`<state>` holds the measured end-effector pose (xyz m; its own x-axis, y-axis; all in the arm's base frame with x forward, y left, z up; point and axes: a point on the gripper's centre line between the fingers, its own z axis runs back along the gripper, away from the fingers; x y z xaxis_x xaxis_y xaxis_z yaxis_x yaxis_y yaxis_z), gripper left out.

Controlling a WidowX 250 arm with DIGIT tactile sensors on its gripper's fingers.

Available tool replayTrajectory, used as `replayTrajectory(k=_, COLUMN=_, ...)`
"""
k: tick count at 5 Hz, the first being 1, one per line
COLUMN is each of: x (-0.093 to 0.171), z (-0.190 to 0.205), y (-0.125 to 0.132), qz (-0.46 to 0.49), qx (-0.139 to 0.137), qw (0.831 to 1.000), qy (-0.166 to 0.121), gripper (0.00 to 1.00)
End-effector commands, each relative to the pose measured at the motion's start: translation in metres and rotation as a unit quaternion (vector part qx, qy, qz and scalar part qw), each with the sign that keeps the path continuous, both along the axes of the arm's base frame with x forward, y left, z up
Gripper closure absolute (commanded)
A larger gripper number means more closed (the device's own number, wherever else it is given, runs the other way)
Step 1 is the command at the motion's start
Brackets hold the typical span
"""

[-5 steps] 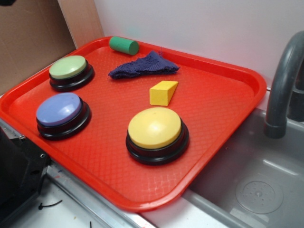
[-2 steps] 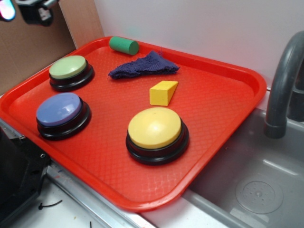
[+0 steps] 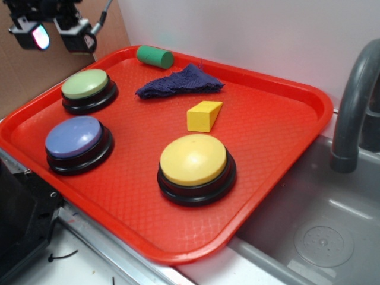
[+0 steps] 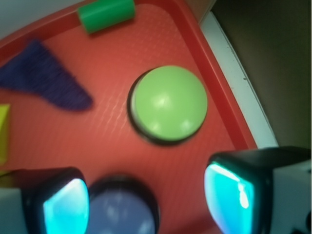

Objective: Push the green button.

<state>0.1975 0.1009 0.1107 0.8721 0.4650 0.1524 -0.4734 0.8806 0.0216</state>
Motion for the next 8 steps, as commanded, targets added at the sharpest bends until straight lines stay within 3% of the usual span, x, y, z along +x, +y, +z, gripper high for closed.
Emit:
replayTrajectory(k=1, x=0.014, z=-0.033, y=0.03, qz=0.034, qx=0.009, qw=0.999, qy=0.006, gripper=0.0)
replayTrajectory(k=2, x=0.015, z=-0.043, y=0.033, qz=0.037, qx=0.027, qw=0.999, qy=0.005, gripper=0.0)
replayTrajectory(k=5, x=0.013, z=-0.05, y=0.029, qz=0.031, qx=0.022, qw=0.999, qy=0.019, gripper=0.0)
replayTrajectory(k=8, x=0.014, z=-0.015, y=0.026, qz=0.012, qx=0.052, qw=0.998, qy=-0.013, gripper=0.0)
